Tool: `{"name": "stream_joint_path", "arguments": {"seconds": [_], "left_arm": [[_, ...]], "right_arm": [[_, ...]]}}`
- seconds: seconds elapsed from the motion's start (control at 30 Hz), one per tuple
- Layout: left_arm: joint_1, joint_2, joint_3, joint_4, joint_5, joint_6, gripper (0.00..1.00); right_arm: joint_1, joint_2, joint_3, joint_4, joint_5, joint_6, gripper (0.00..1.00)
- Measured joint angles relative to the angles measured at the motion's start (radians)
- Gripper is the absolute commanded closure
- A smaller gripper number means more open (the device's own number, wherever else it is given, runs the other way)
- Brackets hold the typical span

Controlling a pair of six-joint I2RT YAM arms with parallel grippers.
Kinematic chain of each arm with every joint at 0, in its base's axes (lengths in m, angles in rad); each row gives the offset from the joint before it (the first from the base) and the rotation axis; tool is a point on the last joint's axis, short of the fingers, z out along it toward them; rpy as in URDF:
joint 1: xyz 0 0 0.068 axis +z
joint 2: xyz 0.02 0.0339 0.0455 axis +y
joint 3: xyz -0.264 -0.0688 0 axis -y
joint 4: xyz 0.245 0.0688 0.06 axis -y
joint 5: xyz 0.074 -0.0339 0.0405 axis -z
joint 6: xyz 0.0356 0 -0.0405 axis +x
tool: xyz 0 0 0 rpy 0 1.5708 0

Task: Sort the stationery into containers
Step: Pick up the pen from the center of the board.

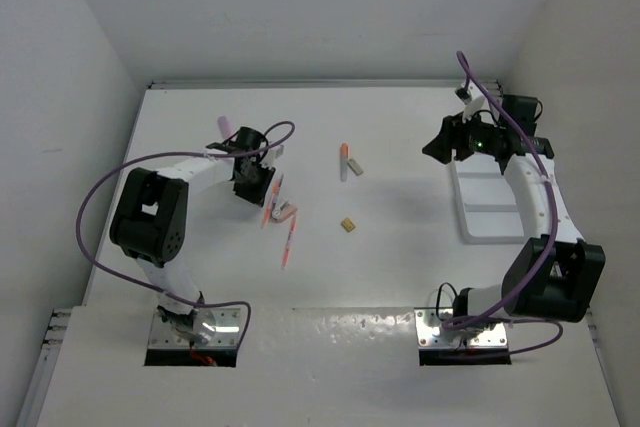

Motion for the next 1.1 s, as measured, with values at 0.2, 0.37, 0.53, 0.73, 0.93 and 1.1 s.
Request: {"name": "stream_joint_path", "arguments": {"seconds": [0.2,0.37,0.53,0.73,0.93,1.1], "left_arm": [[-0.021,0.017,0.007,0.0,0.007,-0.004,0.61],[-0.047,0.017,0.018,0.003,0.008,-0.004,0.61],[-0.05,0.024,0.019,0.004,0.005,-0.004,0.61],[-0.063,0.064,0.027,0.006,-0.015,-0.005,0.62],[-0.066,0.078,0.032,0.006,-0.028,-0.005,0.65],[-0.066,0.085,0.032,0.007,-0.072,-0.006,0.75]], "right_arm": [[0.0,0.0,0.0,-0.008,-0.008,0.011,0.45],[0.0,0.0,-0.004,-0.019,-0.018,0.014,0.45],[-0.002,0.0,-0.014,-0.031,-0.029,0.014,0.45],[-0.003,0.0,-0.014,-0.038,-0.038,0.014,0.45],[-0.003,0.0,-0.014,-0.04,-0.041,0.014,0.45],[-0.003,0.0,-0.014,-0.041,-0.044,0.016,0.45]]}}
